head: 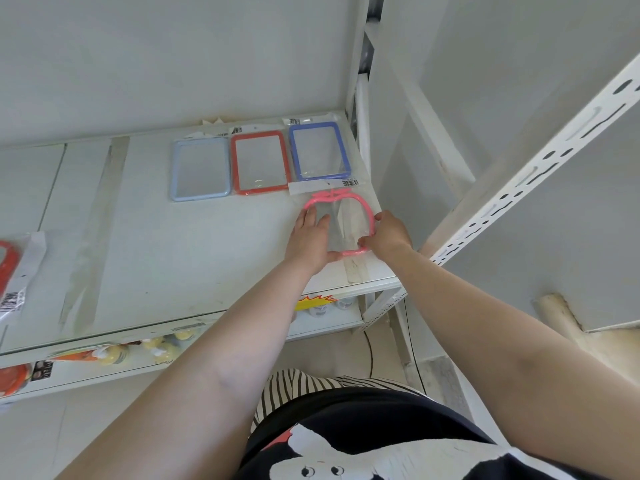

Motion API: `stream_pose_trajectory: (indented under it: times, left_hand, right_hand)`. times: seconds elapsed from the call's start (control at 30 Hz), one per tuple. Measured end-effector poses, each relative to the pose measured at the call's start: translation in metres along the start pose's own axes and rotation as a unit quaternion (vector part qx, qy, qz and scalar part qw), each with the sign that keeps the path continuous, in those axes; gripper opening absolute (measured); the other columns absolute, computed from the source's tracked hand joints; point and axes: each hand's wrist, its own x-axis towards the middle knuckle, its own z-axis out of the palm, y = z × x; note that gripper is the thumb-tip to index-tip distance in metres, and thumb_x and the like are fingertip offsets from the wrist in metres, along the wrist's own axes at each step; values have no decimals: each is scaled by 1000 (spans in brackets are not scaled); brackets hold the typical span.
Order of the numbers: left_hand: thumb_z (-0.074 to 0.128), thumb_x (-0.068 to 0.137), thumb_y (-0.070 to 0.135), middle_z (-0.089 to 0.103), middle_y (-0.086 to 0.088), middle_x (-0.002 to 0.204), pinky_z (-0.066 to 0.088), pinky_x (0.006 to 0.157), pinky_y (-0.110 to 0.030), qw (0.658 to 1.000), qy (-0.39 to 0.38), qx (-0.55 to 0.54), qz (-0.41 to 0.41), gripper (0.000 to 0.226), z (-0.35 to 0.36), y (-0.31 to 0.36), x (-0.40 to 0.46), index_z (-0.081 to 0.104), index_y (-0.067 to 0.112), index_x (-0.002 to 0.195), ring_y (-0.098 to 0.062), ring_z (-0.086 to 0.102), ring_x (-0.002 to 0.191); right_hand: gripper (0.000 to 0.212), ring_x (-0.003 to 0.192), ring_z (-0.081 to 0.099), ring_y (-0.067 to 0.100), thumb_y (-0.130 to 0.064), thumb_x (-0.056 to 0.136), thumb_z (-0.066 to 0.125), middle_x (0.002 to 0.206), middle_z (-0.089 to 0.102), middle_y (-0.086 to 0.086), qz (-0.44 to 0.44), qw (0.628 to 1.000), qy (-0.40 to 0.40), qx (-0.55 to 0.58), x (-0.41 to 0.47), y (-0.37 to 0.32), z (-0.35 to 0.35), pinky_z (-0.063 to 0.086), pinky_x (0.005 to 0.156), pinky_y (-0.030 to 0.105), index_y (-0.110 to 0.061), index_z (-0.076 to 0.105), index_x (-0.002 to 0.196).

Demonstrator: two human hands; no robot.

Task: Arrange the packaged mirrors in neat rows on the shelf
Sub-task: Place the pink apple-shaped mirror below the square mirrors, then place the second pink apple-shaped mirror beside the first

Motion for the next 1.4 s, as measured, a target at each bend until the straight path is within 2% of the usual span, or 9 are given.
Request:
stream_pose_trajectory:
  times: [0.07,0.13,0.2,0.3,0.4,0.63,0.77,0.97,1.4]
  left_hand:
    - [67,75,58,15,-14,158,15,121,-40,1000,4,-1,0,89,-1,0,0,33,13,144,-34,6,147]
    - [67,75,56,20,-14,156,17,120,-40,1000,11,-8,-2,83,-3,0,-2,39,13,140,-35,9,146]
    - [68,79,47,25,-14,154,21,118,-40,1000,25,-17,-5,71,-6,0,-5,44,11,135,-35,15,144]
    - [64,85,32,38,-14,145,33,110,-40,998,47,-41,-21,56,-16,1,-16,47,9,133,-34,32,134]
    - [59,87,21,50,-14,132,42,101,-40,993,70,-82,-58,47,-31,-6,-33,49,8,131,-33,47,122]
    - [57,91,22,54,-8,133,46,98,-38,983,83,-92,-136,50,-62,-54,-82,44,15,138,-26,50,124]
    - [57,90,22,54,-8,132,45,98,-37,978,94,-76,-170,49,-78,-94,-117,45,17,137,-26,50,124]
    - [56,89,22,57,-4,131,41,97,-34,969,127,-51,-205,46,-101,-176,-190,49,18,134,-26,53,120]
    - [56,85,16,65,-7,121,49,91,-35,932,178,-87,-304,42,-122,-378,-387,56,15,127,-28,59,112]
  right_hand:
    - [55,101,57,29,-25,77,76,119,57,12,2,1000,8,-10,-1,0,0,47,80,34,-9,49,123]
    - [61,117,50,33,-29,78,74,127,50,15,6,999,23,-28,-4,-1,0,45,88,37,-8,46,128]
    - [63,124,42,33,-32,80,72,131,44,16,6,997,49,-51,-9,-1,0,44,91,39,-8,43,131]
    - [57,123,40,32,-31,83,68,130,44,15,-23,993,86,-73,-17,-5,-2,43,92,40,-8,44,130]
    - [50,122,43,31,-25,86,64,128,46,15,-71,992,82,-59,-28,-15,-5,43,95,39,-11,48,131]
    - [49,124,49,26,-24,86,63,133,53,9,-210,976,-11,-51,-60,-69,18,45,97,36,-16,51,133]
    - [48,116,54,25,-25,86,66,121,60,8,-267,961,-34,-61,-89,-106,46,48,93,37,-15,52,130]
    - [43,117,52,22,-27,87,63,122,59,3,-318,943,-55,-80,-141,-174,102,47,91,35,-19,53,128]
    - [39,115,54,22,-26,90,60,123,59,3,-405,895,-135,-129,-302,-313,277,47,90,34,-18,53,128]
